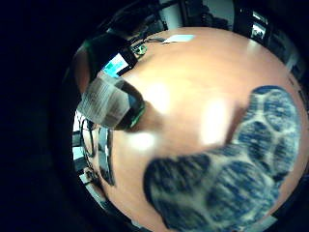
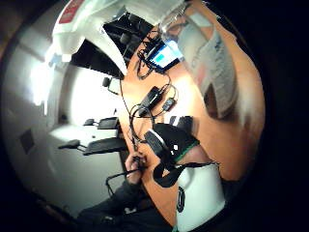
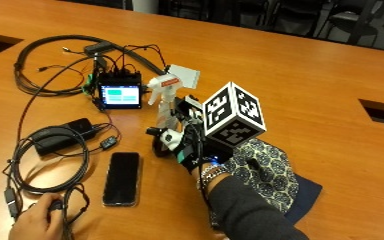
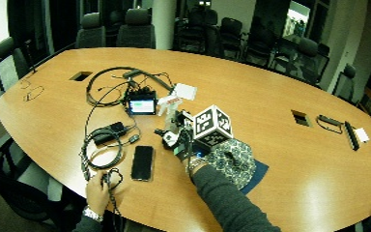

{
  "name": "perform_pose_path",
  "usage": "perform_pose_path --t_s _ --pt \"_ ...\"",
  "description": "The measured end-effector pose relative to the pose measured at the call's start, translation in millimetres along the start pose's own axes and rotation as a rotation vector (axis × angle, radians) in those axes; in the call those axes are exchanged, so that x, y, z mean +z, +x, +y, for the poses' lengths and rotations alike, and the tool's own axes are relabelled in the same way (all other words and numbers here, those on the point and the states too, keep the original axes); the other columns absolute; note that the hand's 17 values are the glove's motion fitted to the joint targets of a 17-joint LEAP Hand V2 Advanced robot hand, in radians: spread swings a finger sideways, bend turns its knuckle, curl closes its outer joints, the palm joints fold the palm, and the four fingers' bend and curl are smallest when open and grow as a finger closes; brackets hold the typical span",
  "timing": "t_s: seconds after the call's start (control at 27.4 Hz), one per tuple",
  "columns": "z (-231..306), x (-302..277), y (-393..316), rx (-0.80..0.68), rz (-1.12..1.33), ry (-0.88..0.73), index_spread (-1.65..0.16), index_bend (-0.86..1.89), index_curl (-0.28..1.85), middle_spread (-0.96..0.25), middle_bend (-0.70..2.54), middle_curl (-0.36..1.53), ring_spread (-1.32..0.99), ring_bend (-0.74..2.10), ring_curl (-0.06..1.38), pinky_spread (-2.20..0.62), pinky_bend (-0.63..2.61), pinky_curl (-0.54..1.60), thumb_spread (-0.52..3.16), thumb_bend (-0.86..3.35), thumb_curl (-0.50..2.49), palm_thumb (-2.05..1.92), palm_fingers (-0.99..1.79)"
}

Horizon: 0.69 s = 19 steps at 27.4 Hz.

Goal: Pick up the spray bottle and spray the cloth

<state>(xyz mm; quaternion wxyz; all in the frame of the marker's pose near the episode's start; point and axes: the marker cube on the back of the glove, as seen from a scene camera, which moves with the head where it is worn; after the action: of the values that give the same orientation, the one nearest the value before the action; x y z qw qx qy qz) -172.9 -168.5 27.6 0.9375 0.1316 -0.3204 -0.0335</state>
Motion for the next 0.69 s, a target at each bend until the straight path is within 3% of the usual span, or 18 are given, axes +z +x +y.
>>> perform_pose_path --t_s 0.4,0.69 --pt "38 -38 4 -0.14 0.143 -0.11 -0.27 0.13 0.27 -0.04 0.26 0.42 -0.04 0.4 0.35 0.24 0.34 0.35 0.94 -0.04 0.34 0.46 0.35" --pt "71 -68 15 -0.114 0.356 -0.286 -0.32 0.16 0.28 -0.03 0.25 0.4 -0.03 0.36 0.34 0.25 0.3 0.34 0.96 -0.04 0.32 0.42 0.38"
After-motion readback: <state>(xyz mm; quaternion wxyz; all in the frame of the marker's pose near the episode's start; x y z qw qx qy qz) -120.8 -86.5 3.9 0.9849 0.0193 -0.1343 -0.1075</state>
